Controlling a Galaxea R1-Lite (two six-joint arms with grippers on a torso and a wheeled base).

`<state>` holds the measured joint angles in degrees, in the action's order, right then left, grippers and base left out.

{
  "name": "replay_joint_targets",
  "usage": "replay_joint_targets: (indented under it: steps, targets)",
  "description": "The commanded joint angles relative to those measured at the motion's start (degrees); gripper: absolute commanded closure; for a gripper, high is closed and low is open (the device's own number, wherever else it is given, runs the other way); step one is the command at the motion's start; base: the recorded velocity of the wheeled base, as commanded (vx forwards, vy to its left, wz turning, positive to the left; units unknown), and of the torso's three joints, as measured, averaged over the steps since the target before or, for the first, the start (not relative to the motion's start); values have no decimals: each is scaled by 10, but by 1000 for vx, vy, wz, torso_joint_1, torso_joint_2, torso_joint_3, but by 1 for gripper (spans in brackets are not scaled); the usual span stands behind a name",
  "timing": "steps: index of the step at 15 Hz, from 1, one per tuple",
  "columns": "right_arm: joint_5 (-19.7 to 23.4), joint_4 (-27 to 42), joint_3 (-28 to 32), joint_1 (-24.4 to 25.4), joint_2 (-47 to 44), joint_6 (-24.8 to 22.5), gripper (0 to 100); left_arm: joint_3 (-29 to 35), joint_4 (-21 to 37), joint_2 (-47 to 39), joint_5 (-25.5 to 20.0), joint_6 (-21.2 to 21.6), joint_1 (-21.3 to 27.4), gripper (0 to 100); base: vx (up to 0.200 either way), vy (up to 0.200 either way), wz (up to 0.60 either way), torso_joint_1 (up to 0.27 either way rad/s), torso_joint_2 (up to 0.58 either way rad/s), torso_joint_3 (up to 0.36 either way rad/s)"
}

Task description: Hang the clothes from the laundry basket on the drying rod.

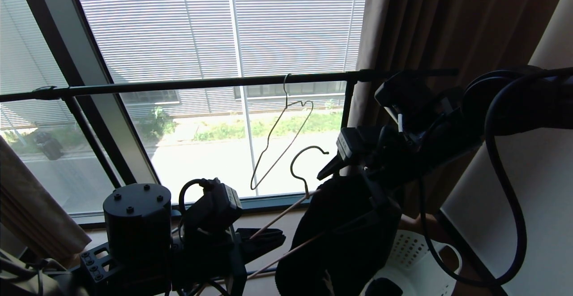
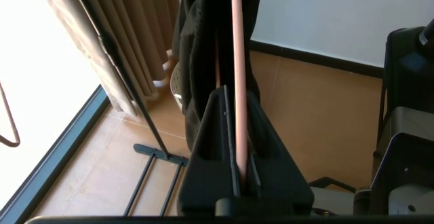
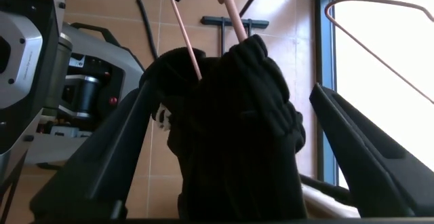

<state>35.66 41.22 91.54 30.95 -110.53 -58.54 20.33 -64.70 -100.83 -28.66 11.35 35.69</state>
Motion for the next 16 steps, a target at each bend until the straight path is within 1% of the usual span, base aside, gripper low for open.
replay_joint_targets:
  steps: [1,10,15,16]
  targets:
    - [0,0,0,1,-3,0,100,-1,0,0,0,0,0,100,0,0,0,0,0,0]
    - [0,0,0,1,-2,0,100,-1,0,-2,1,-2,-3,100,0,0,0,0,0,0]
    - [0,0,0,1,-2,0,100,-4,0,-2,0,4,-3,100,0,0,0,0,0,0]
    - [0,0,0,1,-2,0,100,-4,-1,-2,0,4,-4,0,0,0,0,0,0,0]
